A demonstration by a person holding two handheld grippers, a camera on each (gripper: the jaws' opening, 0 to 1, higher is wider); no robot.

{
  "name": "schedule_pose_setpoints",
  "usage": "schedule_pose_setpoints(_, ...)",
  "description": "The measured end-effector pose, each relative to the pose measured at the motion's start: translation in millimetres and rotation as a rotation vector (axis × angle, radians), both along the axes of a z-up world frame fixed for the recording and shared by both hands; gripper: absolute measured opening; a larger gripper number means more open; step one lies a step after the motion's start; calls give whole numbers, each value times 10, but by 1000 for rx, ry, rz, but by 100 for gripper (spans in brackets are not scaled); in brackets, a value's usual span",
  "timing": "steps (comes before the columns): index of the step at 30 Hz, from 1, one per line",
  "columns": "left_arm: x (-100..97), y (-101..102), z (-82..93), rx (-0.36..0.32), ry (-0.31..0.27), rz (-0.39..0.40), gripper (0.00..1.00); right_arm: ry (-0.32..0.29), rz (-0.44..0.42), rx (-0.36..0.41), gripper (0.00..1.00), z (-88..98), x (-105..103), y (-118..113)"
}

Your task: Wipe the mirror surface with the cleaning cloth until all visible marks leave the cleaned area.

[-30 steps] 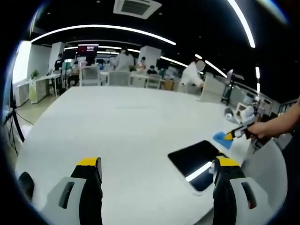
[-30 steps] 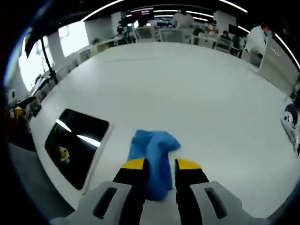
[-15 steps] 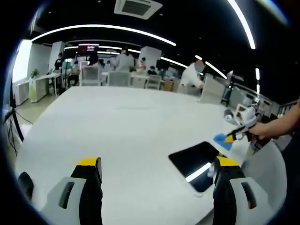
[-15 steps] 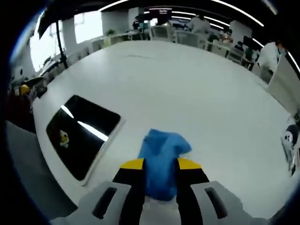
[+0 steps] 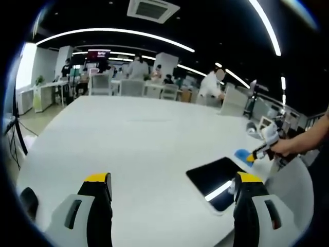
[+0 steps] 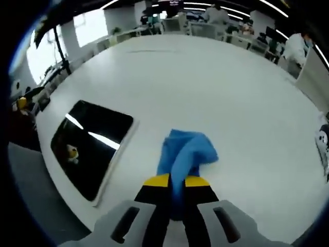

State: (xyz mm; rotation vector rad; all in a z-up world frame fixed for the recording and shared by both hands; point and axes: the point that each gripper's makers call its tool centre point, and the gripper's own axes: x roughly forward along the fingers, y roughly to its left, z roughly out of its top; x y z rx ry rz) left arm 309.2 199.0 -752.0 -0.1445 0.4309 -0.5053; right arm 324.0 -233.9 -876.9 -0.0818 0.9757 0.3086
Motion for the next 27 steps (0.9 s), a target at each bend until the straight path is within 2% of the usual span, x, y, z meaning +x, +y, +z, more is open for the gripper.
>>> schedule_pose_setpoints(5,-24,-34,5,-5,0,-2,100,59,-145,107,1,11,11,-20)
schedule_pose_setpoints(10,-45,-51,42,2,1,-3,100,104,-243,224,1,38,6,50)
schedule_pose_setpoints(16,88,27,11,14,-13,-43,100,88,-245,242,1,219,47,202)
schedule_pose_setpoints(21,199,170,-12,5,-15,-61,100,76,-338,259,1,384,59,255)
schedule_pose_setpoints(23,241,217,10,-24,-17,-70,100,69,-364,251,1,417,86,259)
schedule_pose_setpoints(27,273,304,-12,16,-12,-111,100,54,-412,296,1,493,196,355)
